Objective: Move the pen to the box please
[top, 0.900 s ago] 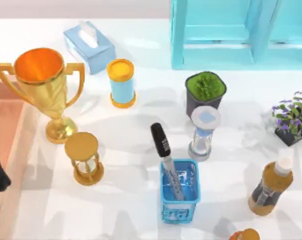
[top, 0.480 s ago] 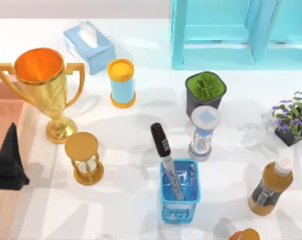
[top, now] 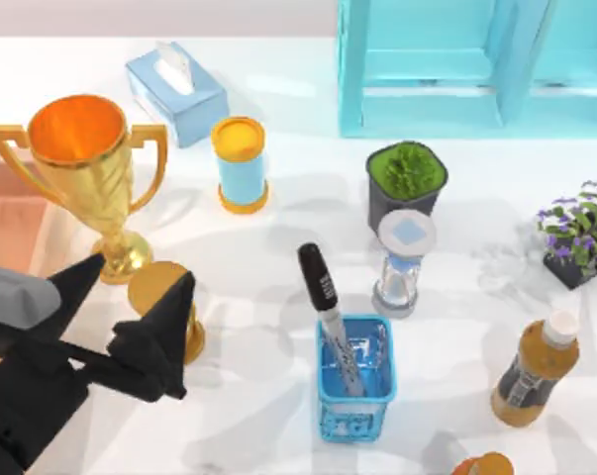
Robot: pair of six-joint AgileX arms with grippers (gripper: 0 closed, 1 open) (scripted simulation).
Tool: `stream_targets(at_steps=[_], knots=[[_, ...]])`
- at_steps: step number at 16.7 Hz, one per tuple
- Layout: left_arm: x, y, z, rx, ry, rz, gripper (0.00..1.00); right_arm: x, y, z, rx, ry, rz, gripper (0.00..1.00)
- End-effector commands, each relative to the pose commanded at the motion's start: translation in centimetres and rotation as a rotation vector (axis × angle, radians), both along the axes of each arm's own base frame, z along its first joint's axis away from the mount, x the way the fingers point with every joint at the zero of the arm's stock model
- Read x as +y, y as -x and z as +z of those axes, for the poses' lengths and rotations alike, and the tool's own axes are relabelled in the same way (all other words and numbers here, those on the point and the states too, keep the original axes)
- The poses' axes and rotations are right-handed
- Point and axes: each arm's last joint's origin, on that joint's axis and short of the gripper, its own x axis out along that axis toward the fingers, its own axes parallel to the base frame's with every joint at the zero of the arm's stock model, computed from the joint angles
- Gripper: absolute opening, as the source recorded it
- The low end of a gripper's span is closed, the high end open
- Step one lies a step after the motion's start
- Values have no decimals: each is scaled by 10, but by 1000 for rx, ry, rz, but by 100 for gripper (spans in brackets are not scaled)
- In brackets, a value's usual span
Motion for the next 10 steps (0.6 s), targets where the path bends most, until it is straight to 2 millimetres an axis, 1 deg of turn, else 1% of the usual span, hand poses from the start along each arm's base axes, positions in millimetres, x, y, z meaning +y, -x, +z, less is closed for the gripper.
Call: stream_targets(at_steps=[5, 7, 10], knots=[[-39, 7, -24, 169, 73, -187, 100, 0, 0, 0, 0, 0, 0, 100], [-49, 11, -34, 224, 76, -229, 100, 0, 0, 0, 0, 0, 0, 100], [-57, 15, -44, 275, 65, -268, 100, 0, 0, 0, 0, 0, 0, 100]])
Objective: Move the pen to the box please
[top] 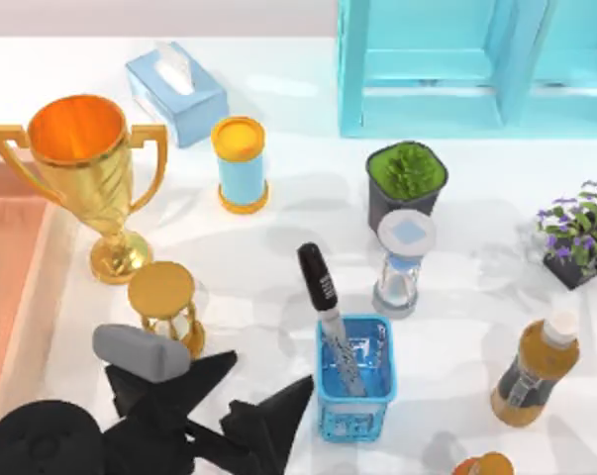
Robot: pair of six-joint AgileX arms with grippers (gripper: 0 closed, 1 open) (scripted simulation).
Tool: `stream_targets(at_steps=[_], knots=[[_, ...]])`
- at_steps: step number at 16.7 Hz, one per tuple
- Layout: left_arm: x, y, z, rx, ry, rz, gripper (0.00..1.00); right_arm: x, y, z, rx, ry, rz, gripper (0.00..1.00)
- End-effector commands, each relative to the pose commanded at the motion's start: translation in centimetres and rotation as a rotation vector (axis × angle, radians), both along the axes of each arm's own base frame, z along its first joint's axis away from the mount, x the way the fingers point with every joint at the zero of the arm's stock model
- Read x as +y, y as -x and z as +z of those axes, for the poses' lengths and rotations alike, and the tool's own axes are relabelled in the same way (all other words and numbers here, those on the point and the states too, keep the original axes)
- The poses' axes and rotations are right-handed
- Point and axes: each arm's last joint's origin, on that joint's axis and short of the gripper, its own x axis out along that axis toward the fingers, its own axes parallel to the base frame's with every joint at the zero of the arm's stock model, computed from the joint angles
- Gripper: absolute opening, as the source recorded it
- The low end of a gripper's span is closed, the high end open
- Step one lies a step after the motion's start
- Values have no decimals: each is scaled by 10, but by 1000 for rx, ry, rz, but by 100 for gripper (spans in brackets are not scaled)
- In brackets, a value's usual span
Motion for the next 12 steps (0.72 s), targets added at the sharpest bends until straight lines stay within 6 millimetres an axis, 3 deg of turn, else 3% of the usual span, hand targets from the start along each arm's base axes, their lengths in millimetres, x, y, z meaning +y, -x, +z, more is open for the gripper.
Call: stream_targets(at_steps=[7, 12], knots=[[-1, 1, -4, 12, -10, -10, 100, 0, 0, 0, 0, 0, 0, 100], [-25, -18, -1, 8, -5, -12, 100, 0, 0, 0, 0, 0, 0, 100]])
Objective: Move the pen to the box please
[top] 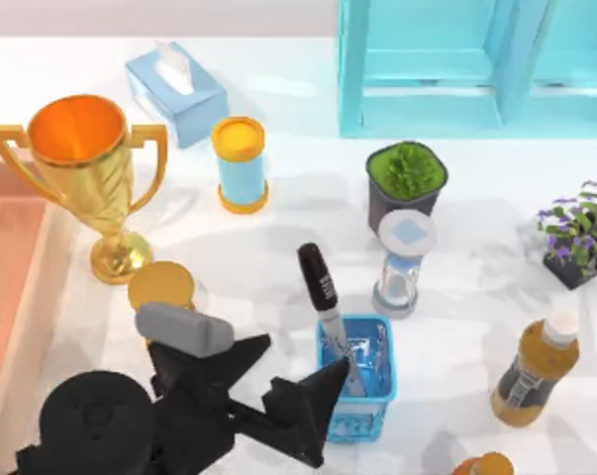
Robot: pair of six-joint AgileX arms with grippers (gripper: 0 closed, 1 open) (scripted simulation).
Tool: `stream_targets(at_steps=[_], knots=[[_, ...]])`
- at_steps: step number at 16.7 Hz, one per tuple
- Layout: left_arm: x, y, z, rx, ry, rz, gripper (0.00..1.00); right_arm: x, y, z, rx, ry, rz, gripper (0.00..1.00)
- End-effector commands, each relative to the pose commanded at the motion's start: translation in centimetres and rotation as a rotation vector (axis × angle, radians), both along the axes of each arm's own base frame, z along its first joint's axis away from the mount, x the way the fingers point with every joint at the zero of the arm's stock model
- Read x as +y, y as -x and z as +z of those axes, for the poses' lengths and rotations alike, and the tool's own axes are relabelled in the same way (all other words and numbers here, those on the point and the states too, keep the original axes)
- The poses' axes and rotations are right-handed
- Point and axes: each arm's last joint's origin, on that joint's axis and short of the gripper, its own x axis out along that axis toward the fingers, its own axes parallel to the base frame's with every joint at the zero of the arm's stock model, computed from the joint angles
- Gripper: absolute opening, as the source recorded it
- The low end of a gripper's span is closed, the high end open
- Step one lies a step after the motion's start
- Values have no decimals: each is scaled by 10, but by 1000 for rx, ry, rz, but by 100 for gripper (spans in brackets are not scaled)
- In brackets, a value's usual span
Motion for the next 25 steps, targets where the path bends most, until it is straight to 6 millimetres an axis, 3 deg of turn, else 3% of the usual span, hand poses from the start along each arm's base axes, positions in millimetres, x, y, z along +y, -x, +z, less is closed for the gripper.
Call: stream_targets(at_steps=[7, 14, 25], knots=[[-44, -39, -19, 3, -2, 0, 100, 0, 0, 0, 0, 0, 0, 100], [-49, -45, -28, 4, -3, -1, 100, 0, 0, 0, 0, 0, 0, 100], [-49, -45, -28, 4, -3, -1, 17, 0, 0, 0, 0, 0, 0, 100]])
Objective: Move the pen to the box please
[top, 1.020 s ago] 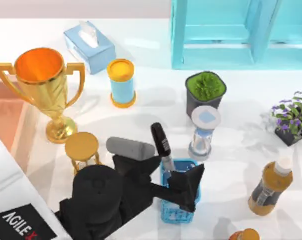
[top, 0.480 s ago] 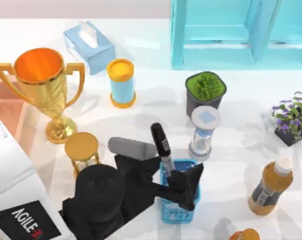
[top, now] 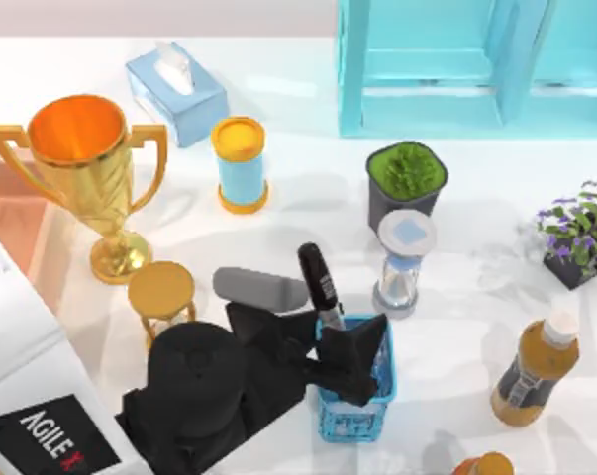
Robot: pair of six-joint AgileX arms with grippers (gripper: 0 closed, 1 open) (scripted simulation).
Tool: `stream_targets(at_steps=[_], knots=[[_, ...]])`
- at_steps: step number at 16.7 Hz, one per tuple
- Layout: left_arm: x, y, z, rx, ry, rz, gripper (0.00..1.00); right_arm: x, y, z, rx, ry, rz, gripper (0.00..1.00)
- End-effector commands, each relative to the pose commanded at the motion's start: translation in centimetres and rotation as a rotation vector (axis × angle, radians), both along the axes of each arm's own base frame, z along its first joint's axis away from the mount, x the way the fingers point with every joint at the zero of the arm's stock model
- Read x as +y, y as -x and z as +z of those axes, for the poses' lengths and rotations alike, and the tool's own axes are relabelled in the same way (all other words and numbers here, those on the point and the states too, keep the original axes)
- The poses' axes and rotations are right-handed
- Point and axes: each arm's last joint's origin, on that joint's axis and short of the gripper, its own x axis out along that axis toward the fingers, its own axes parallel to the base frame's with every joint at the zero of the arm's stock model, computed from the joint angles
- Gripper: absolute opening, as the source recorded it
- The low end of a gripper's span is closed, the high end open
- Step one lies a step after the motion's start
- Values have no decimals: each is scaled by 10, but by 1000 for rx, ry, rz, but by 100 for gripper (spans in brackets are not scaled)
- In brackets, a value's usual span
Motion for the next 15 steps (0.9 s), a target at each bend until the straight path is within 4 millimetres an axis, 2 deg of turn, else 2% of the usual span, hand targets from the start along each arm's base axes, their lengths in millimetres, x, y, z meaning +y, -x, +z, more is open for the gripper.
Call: stream_targets(at_steps=[2, 3, 10, 15], knots=[[0, 0, 0, 0, 0, 0, 2, 0, 0, 0, 0, 0, 0, 100], [0, 0, 0, 0, 0, 0, 0, 0, 0, 0, 0, 0, 0, 100], [0, 0, 0, 0, 0, 0, 0, 0, 0, 0, 0, 0, 0, 100], [3, -9, 16, -15, 29, -13, 0, 0, 0, 0, 0, 0, 0, 100]])
